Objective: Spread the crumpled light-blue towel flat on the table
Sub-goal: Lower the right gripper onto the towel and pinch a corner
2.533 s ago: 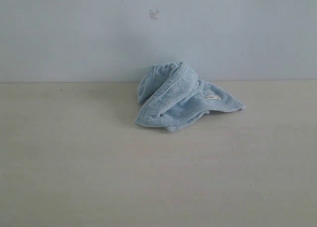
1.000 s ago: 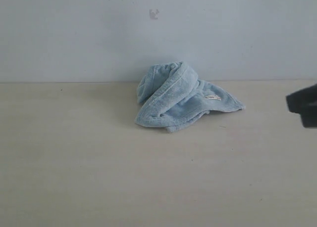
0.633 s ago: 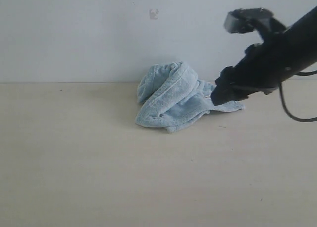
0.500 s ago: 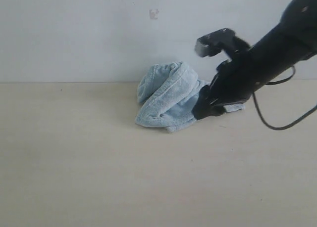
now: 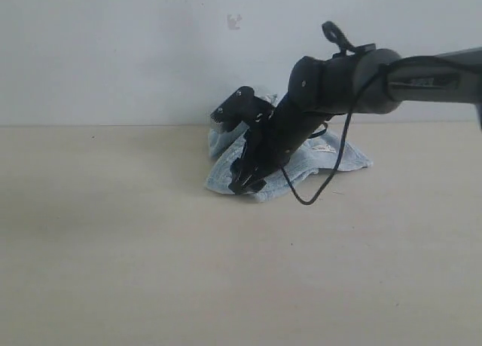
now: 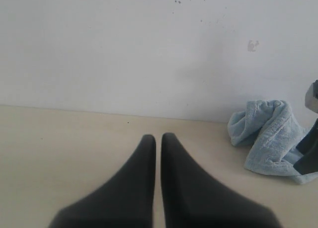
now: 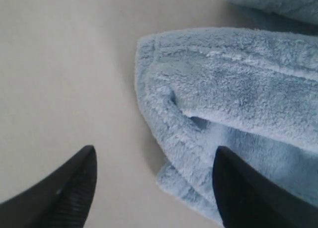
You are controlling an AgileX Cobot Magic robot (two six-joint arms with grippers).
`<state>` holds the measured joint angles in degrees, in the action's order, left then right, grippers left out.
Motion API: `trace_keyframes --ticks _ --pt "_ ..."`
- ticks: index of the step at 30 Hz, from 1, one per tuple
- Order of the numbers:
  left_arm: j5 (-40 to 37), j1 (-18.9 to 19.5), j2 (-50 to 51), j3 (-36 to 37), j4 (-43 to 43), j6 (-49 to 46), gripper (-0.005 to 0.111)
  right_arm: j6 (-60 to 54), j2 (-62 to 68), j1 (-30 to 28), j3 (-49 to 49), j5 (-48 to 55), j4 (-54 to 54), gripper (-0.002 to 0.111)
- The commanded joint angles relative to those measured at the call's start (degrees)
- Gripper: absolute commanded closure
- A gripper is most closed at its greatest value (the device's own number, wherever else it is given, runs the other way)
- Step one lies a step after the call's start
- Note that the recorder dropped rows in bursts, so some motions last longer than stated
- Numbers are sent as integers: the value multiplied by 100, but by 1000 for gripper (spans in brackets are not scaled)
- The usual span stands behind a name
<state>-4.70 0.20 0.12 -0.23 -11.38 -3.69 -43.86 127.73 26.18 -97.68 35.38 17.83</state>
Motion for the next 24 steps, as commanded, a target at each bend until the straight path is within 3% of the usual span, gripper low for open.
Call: trace_keyframes --ticks 1,14,17,24 --pt "59 -23 -12 23 11 41 103 94 421 30 -497 37 -228 45" --pt "59 -23 -12 23 11 41 103 94 966 91 -1024 -26 -346 48" --pt "59 -23 -12 23 11 41 103 118 1005 91 -1038 -38 -344 61" --pt "59 -23 -12 23 11 41 103 177 1005 91 -1038 -38 -344 108"
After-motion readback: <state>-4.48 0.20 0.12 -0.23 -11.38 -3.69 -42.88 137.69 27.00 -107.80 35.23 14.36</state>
